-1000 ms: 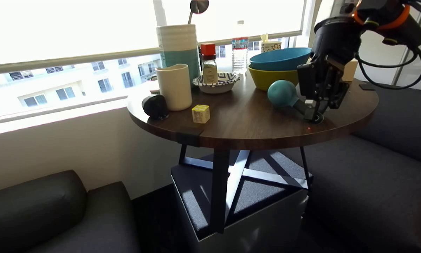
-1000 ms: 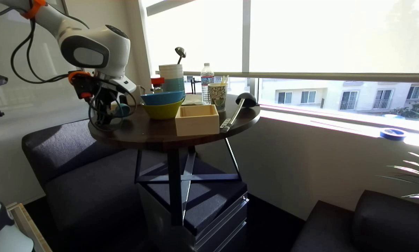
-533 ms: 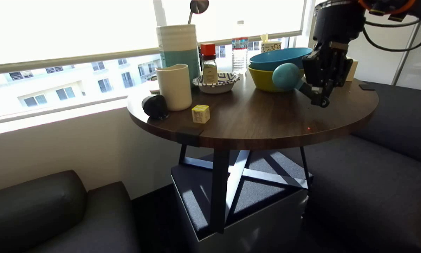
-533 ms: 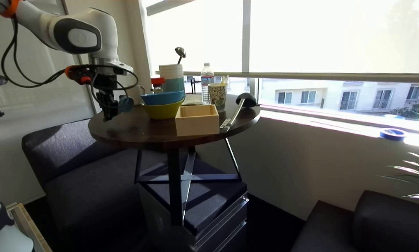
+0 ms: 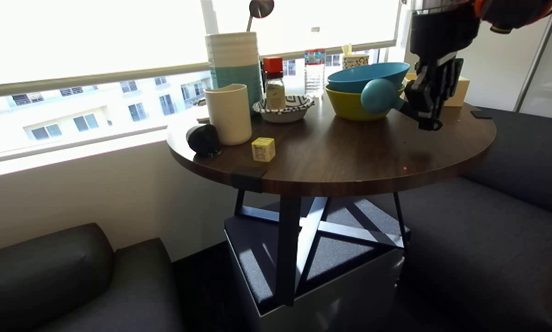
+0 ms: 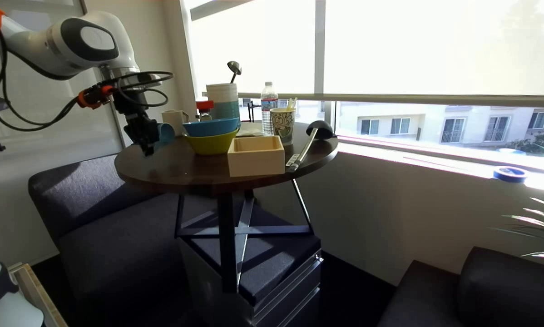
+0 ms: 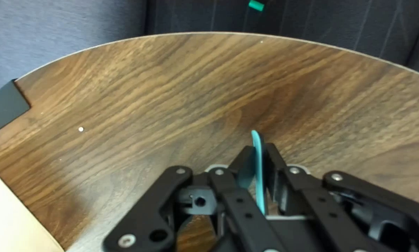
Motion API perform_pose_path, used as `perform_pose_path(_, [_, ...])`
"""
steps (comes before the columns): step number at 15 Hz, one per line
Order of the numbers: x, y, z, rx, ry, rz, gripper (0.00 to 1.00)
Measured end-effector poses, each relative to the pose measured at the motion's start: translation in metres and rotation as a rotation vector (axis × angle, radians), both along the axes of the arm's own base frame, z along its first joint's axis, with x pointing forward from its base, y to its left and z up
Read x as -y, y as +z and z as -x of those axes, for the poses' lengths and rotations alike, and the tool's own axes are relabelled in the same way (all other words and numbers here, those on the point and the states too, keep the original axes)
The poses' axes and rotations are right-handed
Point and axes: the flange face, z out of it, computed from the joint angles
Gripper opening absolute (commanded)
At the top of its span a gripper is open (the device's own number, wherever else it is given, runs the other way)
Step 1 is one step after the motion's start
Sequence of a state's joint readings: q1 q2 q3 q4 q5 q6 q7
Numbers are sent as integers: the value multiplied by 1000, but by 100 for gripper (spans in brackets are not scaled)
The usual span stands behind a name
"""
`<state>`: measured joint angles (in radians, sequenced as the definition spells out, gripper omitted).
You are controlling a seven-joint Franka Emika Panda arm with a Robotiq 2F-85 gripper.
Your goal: Turn the measuring cup upright.
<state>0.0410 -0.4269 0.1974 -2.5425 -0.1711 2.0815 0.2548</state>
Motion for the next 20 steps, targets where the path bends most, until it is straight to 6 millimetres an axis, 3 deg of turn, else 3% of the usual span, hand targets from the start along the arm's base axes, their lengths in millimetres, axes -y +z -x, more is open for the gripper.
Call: perform_pose_path(20, [-10, -43, 25, 28, 167, 381, 3])
